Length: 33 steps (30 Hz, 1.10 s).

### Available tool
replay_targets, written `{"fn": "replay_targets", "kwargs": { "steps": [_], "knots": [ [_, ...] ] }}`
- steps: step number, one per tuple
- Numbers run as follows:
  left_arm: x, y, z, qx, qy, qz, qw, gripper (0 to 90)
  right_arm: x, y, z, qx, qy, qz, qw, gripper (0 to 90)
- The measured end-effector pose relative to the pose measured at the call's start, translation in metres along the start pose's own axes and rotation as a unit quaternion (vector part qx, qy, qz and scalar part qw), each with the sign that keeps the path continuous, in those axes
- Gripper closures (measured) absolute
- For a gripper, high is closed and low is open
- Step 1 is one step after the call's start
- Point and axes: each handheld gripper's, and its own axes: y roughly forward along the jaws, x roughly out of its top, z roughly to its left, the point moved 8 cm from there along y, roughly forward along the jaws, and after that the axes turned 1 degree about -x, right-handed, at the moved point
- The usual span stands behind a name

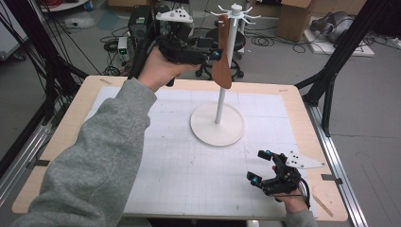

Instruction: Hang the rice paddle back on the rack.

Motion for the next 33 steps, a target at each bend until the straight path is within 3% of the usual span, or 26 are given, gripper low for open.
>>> {"fn": "replay_targets", "kwargs": {
  "steps": [4,8,10,11,13,18,25,33],
  "knots": [
    [-0.013,-0.011,-0.001,-0.004,0.014,0.003,0.9999,22.6,-0.002,0.003,0.002,0.003,-0.005,0.007,1.0,0.0],
    [-0.022,-0.027,0.001,-0.003,0.003,-0.005,1.0,11.2,-0.004,0.006,0.004,0.007,-0.003,0.014,0.9999,0.0],
    [-0.031,-0.035,0.002,-0.008,-0.008,0.008,0.9999,5.8,-0.004,0.008,0.004,0.007,-0.003,0.016,0.9998,0.0],
    [-0.036,-0.038,0.002,-0.014,-0.018,0.021,0.9995,5.8,-0.004,0.009,0.004,0.006,-0.002,0.016,0.9998,0.0],
    [-0.044,-0.046,0.002,-0.017,-0.017,0.034,0.9991,5.5,-0.004,0.01,0.004,0.003,-0.005,0.014,0.9999,0.0],
    [-0.056,-0.066,-0.001,-0.021,-0.02,0.018,0.9994,1.7,-0.003,0.013,0.005,0.005,-0.004,0.017,0.9998,0.0],
    [-0.083,-0.088,0.0,-0.002,-0.008,0.019,0.9998,1.7,-0.001,0.018,0.003,0.002,-0.013,0.014,0.9998,0.0],
    [-0.116,-0.109,0.003,0.025,-0.018,0.008,0.9995,1.7,0.002,0.023,0.001,0.0,-0.011,0.011,0.9999,0.0]
  ]
}}
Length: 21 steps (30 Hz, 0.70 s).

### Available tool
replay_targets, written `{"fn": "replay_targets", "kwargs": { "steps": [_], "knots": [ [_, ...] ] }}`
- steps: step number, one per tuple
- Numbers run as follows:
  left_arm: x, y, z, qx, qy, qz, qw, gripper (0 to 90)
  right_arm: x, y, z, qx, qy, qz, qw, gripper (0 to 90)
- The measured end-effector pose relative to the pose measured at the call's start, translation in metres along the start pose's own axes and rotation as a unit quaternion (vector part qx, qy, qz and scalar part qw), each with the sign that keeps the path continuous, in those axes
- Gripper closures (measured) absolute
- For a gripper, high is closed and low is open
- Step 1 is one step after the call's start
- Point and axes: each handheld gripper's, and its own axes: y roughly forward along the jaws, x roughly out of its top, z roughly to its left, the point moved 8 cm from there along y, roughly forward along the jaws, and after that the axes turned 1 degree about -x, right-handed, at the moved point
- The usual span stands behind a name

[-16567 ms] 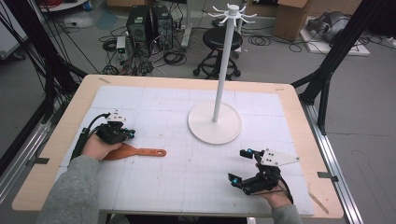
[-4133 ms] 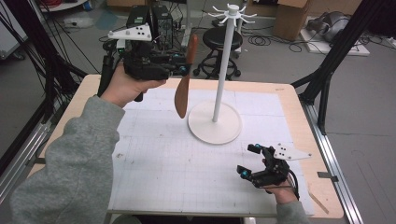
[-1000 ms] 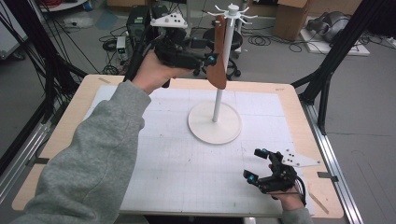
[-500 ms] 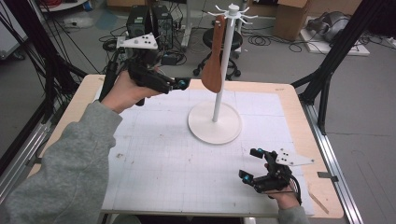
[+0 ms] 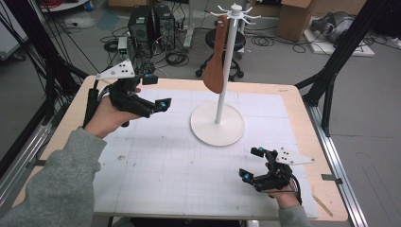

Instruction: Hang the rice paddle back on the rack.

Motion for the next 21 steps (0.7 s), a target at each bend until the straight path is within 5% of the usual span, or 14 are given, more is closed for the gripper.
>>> {"fn": "replay_targets", "kwargs": {
  "steps": [21],
  "knots": [
    [-0.062,-0.07,0.012,0.065,-0.025,-0.015,0.9975,1.7,0.005,0.0,-0.008,-0.018,0.004,-0.016,0.9997,0.0]
  ]
}}
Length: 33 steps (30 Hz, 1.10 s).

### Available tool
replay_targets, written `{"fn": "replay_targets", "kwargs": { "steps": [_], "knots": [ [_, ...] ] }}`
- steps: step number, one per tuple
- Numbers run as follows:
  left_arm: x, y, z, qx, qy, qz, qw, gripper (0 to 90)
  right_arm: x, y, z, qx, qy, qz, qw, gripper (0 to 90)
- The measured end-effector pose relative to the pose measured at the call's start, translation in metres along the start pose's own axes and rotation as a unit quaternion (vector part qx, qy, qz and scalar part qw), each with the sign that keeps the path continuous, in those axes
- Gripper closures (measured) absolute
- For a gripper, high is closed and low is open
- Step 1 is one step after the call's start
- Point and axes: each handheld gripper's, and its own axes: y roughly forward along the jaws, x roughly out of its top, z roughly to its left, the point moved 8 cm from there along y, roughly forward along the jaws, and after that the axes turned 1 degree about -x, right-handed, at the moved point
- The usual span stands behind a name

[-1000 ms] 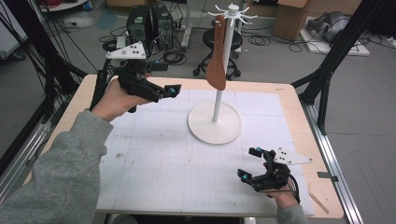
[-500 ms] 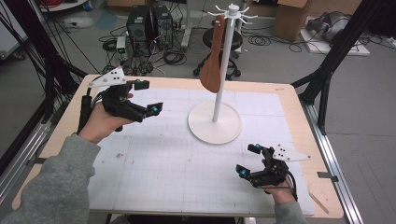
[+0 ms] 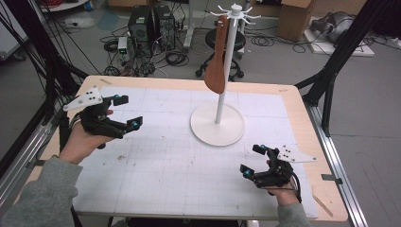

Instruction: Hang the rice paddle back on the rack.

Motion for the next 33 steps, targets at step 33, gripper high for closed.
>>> {"fn": "replay_targets", "kwargs": {
  "steps": [33],
  "knots": [
    [-0.084,-0.077,0.006,0.063,-0.047,-0.037,0.9962,1.7,-0.002,0.006,-0.008,-0.014,0.003,0.011,0.9998,0.0]
  ]
}}
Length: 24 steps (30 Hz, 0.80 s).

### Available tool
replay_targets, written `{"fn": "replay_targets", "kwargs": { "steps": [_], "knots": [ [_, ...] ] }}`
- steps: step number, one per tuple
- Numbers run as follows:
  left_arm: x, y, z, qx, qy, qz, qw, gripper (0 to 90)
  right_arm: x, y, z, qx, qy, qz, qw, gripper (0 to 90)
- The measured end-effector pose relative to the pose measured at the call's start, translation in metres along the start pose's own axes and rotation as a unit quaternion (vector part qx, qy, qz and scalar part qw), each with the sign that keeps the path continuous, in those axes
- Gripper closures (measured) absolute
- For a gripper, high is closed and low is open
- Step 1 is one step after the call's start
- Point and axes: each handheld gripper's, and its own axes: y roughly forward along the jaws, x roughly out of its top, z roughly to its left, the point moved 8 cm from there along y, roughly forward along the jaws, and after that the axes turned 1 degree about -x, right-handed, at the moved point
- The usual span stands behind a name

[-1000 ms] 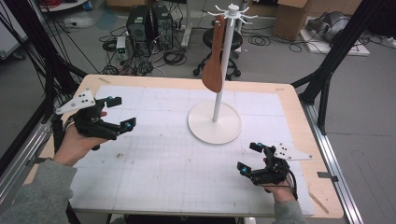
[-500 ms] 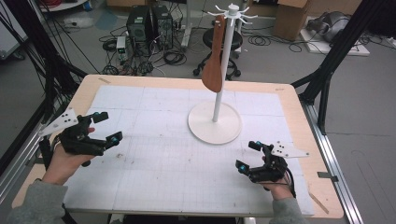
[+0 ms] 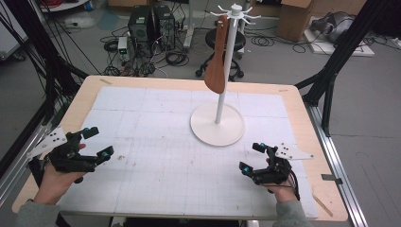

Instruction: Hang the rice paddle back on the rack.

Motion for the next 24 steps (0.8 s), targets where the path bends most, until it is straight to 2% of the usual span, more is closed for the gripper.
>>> {"fn": "replay_targets", "kwargs": {
  "steps": [9,19,24],
  "knots": [
    [-0.013,-0.014,0.012,0.027,-0.006,0.003,0.9996,1.7,0.001,0.0,0.0,-0.005,-0.006,-0.002,1.0,0.0],
    [-0.026,-0.025,0.027,0.06,-0.016,0.007,0.998,1.7,0.001,-0.003,-0.001,-0.015,-0.008,-0.001,0.9999,0.0],
    [-0.033,-0.029,0.032,0.074,-0.011,0.018,0.997,1.7,0.002,-0.006,-0.003,-0.022,-0.011,-0.005,0.9997,0.0]
  ]
}}
